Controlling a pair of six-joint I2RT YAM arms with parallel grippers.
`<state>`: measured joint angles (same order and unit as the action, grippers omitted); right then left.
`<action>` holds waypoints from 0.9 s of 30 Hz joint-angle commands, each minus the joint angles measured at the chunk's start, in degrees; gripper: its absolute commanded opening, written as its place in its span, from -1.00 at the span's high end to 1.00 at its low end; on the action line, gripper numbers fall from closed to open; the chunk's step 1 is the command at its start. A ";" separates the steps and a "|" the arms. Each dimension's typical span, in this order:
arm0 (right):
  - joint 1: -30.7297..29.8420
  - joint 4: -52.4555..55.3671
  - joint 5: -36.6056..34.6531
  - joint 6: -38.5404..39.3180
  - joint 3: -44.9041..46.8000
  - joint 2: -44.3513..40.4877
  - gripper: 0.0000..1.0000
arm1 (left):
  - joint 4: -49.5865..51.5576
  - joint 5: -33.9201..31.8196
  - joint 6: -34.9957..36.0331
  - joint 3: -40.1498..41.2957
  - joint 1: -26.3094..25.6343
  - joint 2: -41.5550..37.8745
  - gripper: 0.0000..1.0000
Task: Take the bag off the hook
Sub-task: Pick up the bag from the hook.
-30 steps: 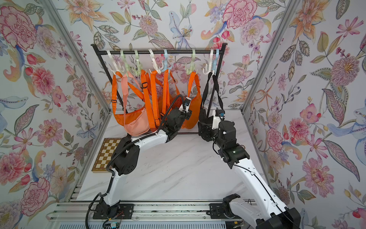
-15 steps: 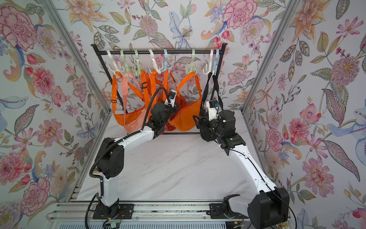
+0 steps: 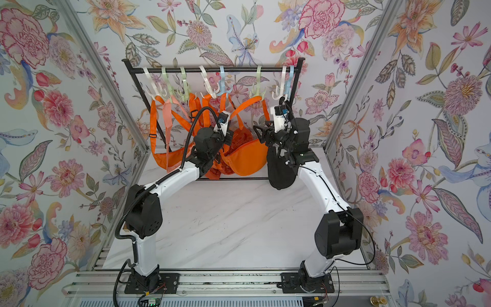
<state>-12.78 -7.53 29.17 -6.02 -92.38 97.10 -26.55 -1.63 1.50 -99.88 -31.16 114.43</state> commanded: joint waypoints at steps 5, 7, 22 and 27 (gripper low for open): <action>1.66 0.61 -2.06 3.60 -10.42 7.31 -0.35 | 1.10 1.81 -1.85 -3.57 0.66 1.26 1.00; 2.42 0.58 -1.33 3.82 -12.82 9.25 -0.34 | 1.23 1.90 -1.94 -4.18 0.66 1.51 1.00; 2.87 11.19 3.68 7.95 -32.04 22.83 0.30 | 4.04 1.89 -1.27 -9.92 1.19 4.02 1.00; 2.14 9.76 3.31 8.48 -29.70 22.07 0.88 | 4.81 2.07 -1.50 -11.93 1.27 4.91 1.00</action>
<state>-9.85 2.92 31.57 2.00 -123.72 119.83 -22.06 -0.19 0.43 -109.03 -30.37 117.89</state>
